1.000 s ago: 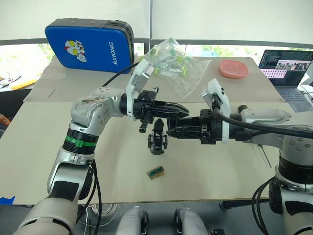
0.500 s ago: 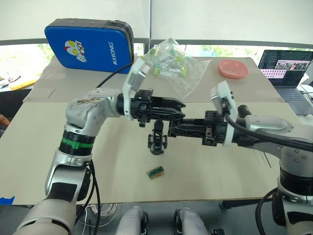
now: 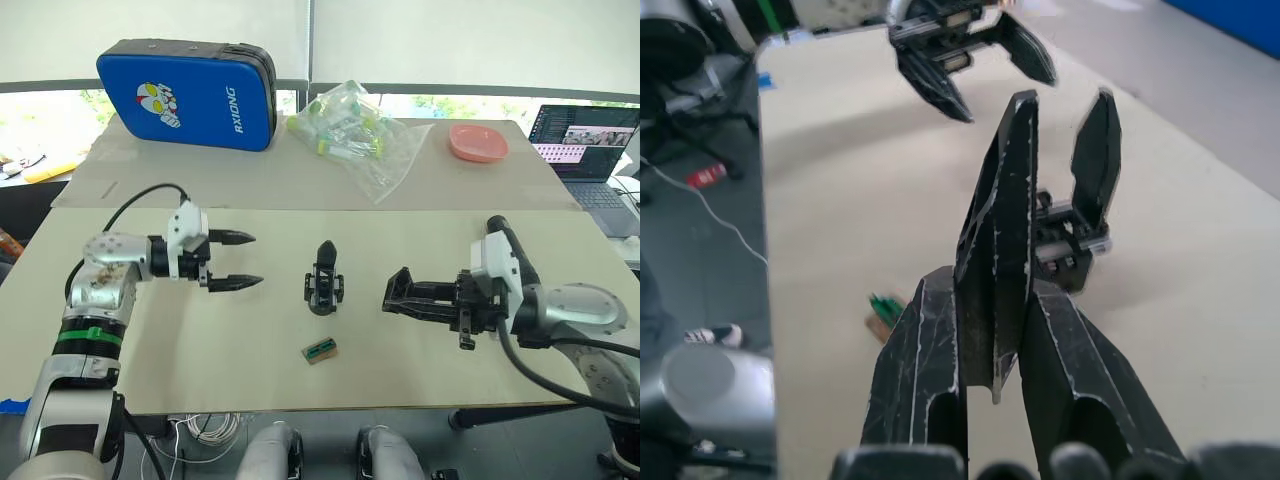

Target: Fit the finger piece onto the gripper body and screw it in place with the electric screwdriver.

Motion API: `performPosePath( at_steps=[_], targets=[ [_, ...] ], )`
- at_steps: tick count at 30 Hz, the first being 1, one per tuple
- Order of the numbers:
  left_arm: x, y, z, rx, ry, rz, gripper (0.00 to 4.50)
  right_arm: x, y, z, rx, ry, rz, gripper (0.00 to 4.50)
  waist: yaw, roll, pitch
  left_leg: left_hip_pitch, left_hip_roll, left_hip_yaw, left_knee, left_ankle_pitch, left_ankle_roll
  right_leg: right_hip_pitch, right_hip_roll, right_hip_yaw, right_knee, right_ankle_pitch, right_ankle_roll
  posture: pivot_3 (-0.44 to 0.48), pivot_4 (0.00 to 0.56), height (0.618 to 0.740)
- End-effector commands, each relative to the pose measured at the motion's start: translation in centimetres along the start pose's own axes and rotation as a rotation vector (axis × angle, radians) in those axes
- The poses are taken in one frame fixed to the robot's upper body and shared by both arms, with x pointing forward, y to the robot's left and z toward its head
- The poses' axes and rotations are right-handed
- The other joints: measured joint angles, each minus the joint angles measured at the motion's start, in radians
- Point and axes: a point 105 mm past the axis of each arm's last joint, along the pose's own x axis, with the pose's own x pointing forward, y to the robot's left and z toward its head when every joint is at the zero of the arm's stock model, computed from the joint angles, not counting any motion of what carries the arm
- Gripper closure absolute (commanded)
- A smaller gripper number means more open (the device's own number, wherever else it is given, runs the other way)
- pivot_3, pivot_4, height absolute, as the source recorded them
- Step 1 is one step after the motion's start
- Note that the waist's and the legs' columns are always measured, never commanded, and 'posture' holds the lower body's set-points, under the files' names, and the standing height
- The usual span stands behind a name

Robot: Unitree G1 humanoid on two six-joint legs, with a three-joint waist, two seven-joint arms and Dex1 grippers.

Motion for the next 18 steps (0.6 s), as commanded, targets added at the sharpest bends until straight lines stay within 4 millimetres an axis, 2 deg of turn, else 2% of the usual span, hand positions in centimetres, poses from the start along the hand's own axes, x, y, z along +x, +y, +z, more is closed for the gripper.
performPosePath(
  at_steps=[1, 4, 10, 14, 18],
  targets=[
    [1.8, -1.5, -1.3, 0.03, 0.019, -0.037, 0.0, 0.0, -0.6, 0.8, -0.086, -0.064, -0.004, 4.13, 0.001, 0.0, 0.0, 0.0, 0.0, 0.0, 0.0, 0.0, 0.0, 0.0, 0.0, 0.0, 0.0, 0.0, 0.0, 0.0, 0.15, 0.74],
    [3.8, -2.4, -2.1, 0.008, 0.012, -0.038, 0.0, 0.3, -0.7, 0.8, -0.104, -0.088, 0.027, 4.13, 0.0, 0.0, 0.0, -0.001, 0.0, 0.001, 0.001, 0.0, 0.0, 0.0, 0.0, 0.0, 0.0, 0.0, 0.0, 0.0, 0.15, 0.74],
    [7.8, -3.5, -2.1, -0.004, -0.025, -0.038, 0.0, 1.5, -0.3, 1.0, -0.102, -0.135, 0.08, 4.13, 0.0, 0.0, 0.0, -0.001, 0.001, 0.0, 0.001, 0.0, 0.0, 0.0, 0.0, -0.001, 0.002, 0.001, -0.001, 0.0, 0.15, 0.74],
    [9.6, -4.3, -1.5, -0.046, -0.054, -0.054, 0.0, 1.9, 0.2, 0.7, -0.094, -0.135, 0.086, 4.13, 0.0, 0.0, 0.0, -0.001, 0.002, 0.0, 0.004, -0.001, 0.001, 0.0, 0.0, -0.002, 0.003, 0.001, -0.001, 0.0, 0.15, 0.74],
    [11.4, -4.5, -0.7, -0.01, -0.036, -0.072, 0.0, 1.9, 0.1, 0.9, -0.093, -0.137, 0.081, 4.13, 0.002, 0.0, 0.0, -0.001, 0.002, 0.0, 0.006, -0.004, 0.006, 0.001, 0.0, -0.001, 0.004, 0.001, -0.001, 0.0, 0.15, 0.74]
  ],
)
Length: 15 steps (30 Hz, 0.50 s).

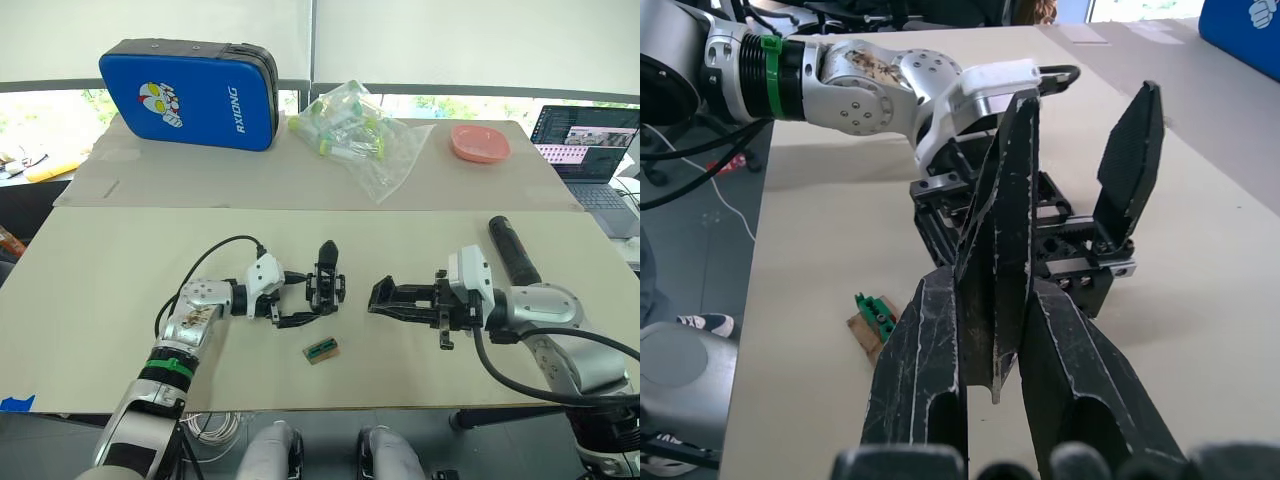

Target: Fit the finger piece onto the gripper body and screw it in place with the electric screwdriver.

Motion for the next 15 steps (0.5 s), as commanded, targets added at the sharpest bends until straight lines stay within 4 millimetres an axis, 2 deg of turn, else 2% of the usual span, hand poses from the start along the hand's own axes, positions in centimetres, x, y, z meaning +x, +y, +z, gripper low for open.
performPosePath(
  at_steps=[1, 7, 15],
  targets=[
    [1.33, -0.01, 1.52, 0.066, 0.001, -0.02, 0.0, -0.11, 0.02, 1.16, -0.058, -0.019, -0.002, 4.13, 0.0, 0.0, 0.0, 0.0, 0.0, 0.0, 0.001, 0.0, 0.0, 0.0, 0.0, 0.0, 0.0, 0.0, 0.0, 0.0, 0.15, 0.74],
    [1.58, -0.37, 1.4, 0.064, 0.0, -0.019, 0.0, -0.42, 0.03, 1.35, -0.068, -0.013, -0.026, 4.13, -0.005, 0.0, 0.0, 0.0, 0.001, 0.0, 0.001, 0.0, 0.0, -0.001, 0.0, 0.0, 0.003, 0.0, 0.0, 0.0, 0.15, 0.74],
    [0.66, -0.08, 0.58, 0.054, 0.037, -0.021, 0.0, -0.66, 0.0, 1.35, -0.078, -0.009, -0.058, 4.13, -0.003, 0.0, 0.0, 0.0, 0.001, 0.0, 0.001, 0.0, 0.001, -0.002, 0.0, 0.0, 0.004, 0.0, 0.0, 0.0, 0.15, 0.74]
  ],
)
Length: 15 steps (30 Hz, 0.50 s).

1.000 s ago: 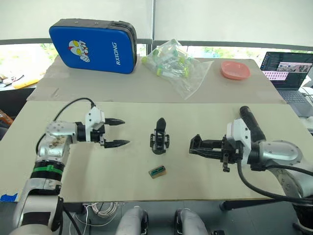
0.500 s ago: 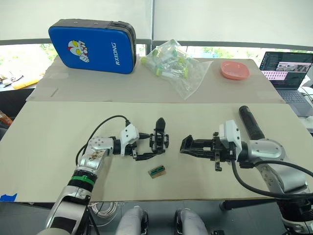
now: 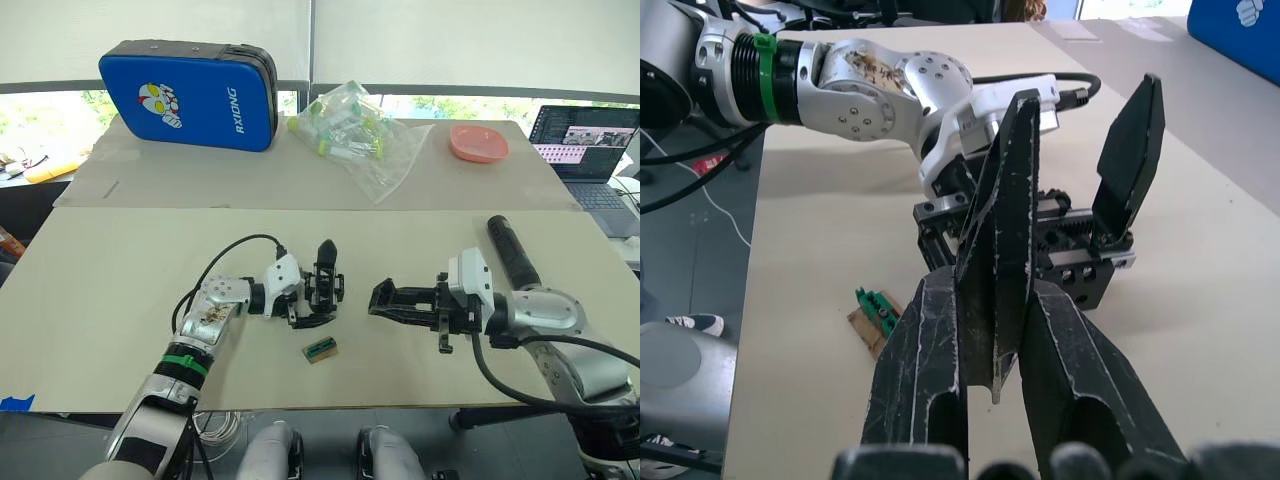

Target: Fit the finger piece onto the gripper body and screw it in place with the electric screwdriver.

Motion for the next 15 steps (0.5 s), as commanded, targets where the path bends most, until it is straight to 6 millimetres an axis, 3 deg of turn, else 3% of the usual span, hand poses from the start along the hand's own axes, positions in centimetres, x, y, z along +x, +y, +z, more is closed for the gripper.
performPosePath(
  at_steps=[1, 4, 7, 15],
  targets=[
    [-0.4, 0.2, 0.4, 0.018, 0.001, -0.005, 0.0, -0.4, -0.4, 1.6, -0.081, -0.032, -0.036, 4.13, 0.0, 0.0, 0.0, 0.0, 0.0, 0.0, 0.0, 0.0, 0.0, 0.0, 0.0, 0.0, 0.0, 0.0, 0.0, 0.0, 0.15, 0.74],
    [-0.7, 0.0, 0.1, 0.021, 0.011, -0.026, 0.81, -0.2, -0.5, 2.3, -0.095, -0.057, -0.026, 4.13, -0.001, 0.0, 0.0, 0.0, 0.0, 0.0, 0.0, 0.0, 0.0, 0.0, 0.0, 0.0, 0.0, 0.0, 0.0, 0.0, 0.15, 0.74],
    [-0.4, -0.2, 0.3, 0.016, -0.004, -0.031, 2.17, 0.4, -0.3, 3.2, -0.105, -0.091, 0.014, 4.13, -0.001, 0.0, 0.0, 0.0, 0.0, 0.0, 0.0, 0.0, 0.0, 0.0, 0.0, 0.0, 0.0, 0.0, 0.0, 0.0, 0.15, 0.74],
    [0.4, -1.0, 0.3, 0.021, -0.004, -0.065, 2.22, 1.8, -0.4, 3.6, -0.117, -0.11, 0.078, 4.13, 0.004, 0.0, 0.0, 0.0, 0.0, 0.0, 0.001, 0.0, 0.0, 0.0, 0.0, 0.0, 0.001, 0.0, 0.0, 0.0, 0.15, 0.74]
  ],
)
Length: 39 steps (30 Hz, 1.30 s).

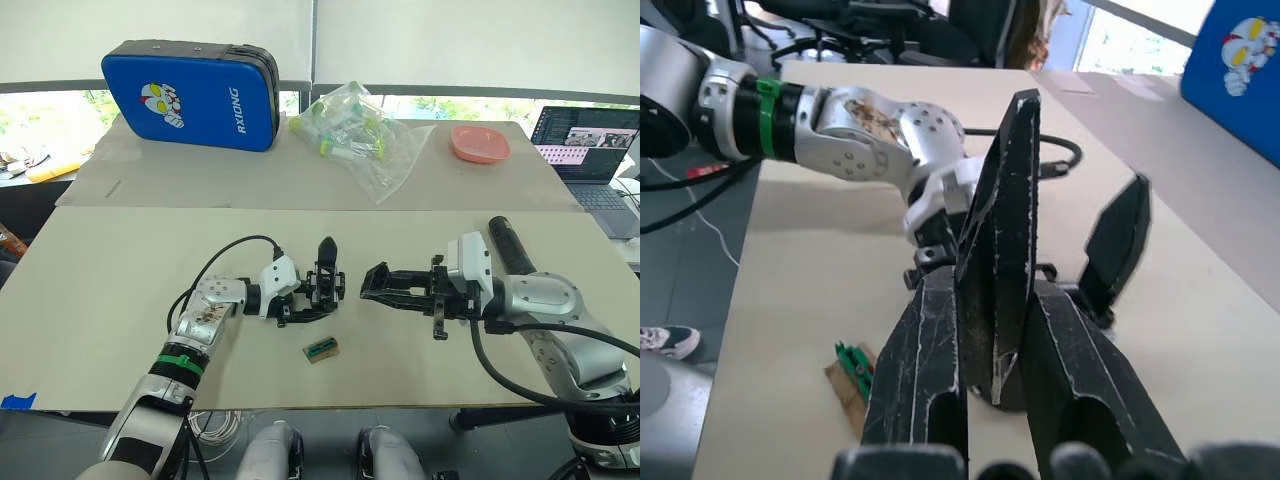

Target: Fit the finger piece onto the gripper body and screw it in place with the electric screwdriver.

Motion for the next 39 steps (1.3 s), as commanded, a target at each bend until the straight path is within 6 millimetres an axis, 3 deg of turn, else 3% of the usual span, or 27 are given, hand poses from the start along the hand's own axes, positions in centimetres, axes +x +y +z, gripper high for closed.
performPosePath(
  at_steps=[1, 6, 16, 28, 39],
  targets=[
    [0.5, -0.6, 0.5, 0.028, -0.006, -0.033, 2.22, 0.8, -0.1, 0.9, -0.041, -0.036, 0.042, 4.13, -0.001, 0.0, 0.0, 0.0, 0.0, 0.0, 0.0, 0.0, 0.0, 0.0, 0.0, 0.0, 0.0, 0.0, 0.0, 0.0, 0.15, 0.74],
    [0.5, -0.4, 0.4, 0.044, 0.017, -0.02, 2.22, 2.9, -0.4, 0.8, -0.052, -0.052, 0.105, 4.13, -0.003, 0.0, 0.0, 0.0, 0.0, 0.0, 0.0, 0.0, 0.0, -0.001, 0.0, 0.0, 0.003, 0.0, 0.0, 0.0, 0.15, 0.74],
    [0.4, 0.4, -0.1, 0.047, 0.127, 0.011, 2.22, 5.0, -1.4, -0.6, -0.064, -0.009, 0.186, 4.13, -0.003, 0.0, 0.0, 0.0, 0.0, 0.0, 0.002, 0.001, -0.001, -0.001, 0.0, 0.0, 0.005, 0.0, 0.0, 0.0, 0.15, 0.74],
    [0.3, -0.1, -0.8, 0.011, 0.141, 0.013, 2.22, 6.3, -2.5, -2.1, -0.058, 0.062, 0.163, 4.13, -0.005, 0.0, 0.0, 0.0, 0.0, -0.001, 0.002, 0.004, -0.007, -0.001, 0.0, 0.0, 0.006, 0.0, 0.0, 0.0, 0.15, 0.74],
    [0.0, -0.1, -1.1, 0.007, 0.155, 0.012, 2.22, 6.1, -2.3, -3.4, -0.032, 0.138, 0.163, 4.13, -0.008, 0.001, -0.001, 0.0, 0.0, -0.001, 0.002, 0.004, -0.007, -0.001, 0.0, 0.0, 0.006, 0.0, 0.0, 0.0, 0.15, 0.74]
  ],
)
